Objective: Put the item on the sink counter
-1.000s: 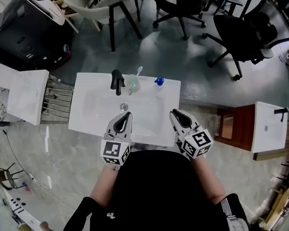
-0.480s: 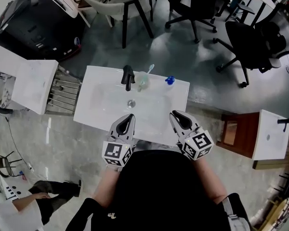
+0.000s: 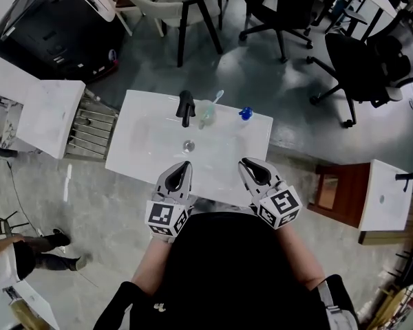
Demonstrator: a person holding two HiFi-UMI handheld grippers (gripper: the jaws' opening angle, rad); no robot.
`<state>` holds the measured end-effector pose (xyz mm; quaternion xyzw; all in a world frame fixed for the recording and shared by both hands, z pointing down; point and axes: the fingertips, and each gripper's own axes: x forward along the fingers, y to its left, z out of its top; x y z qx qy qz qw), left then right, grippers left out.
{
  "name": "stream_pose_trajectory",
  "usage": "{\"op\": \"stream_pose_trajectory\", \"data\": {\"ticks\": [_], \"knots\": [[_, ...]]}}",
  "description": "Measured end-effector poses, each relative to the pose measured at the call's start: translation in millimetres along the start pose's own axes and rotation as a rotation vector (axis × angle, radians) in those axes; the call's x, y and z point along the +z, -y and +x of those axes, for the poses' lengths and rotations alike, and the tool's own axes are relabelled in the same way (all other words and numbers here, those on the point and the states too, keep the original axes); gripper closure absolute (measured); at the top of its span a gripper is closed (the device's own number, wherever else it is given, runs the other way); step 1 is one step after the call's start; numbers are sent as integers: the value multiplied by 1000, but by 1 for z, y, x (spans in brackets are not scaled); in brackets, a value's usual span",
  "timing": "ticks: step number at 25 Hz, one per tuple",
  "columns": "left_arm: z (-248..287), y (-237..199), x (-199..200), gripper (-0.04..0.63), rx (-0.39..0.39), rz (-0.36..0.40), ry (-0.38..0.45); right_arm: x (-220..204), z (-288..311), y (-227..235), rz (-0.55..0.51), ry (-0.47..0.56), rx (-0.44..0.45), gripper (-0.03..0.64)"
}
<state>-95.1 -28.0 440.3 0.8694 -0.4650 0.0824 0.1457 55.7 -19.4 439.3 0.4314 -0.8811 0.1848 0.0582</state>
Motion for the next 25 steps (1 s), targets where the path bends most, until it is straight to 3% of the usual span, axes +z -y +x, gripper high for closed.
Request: {"op": "stream_pose_trajectory", "data": {"ticks": [25], "knots": [[12,-10,-5,574,27,0,-42,1,2,11,4,-9,-27,558]]}}
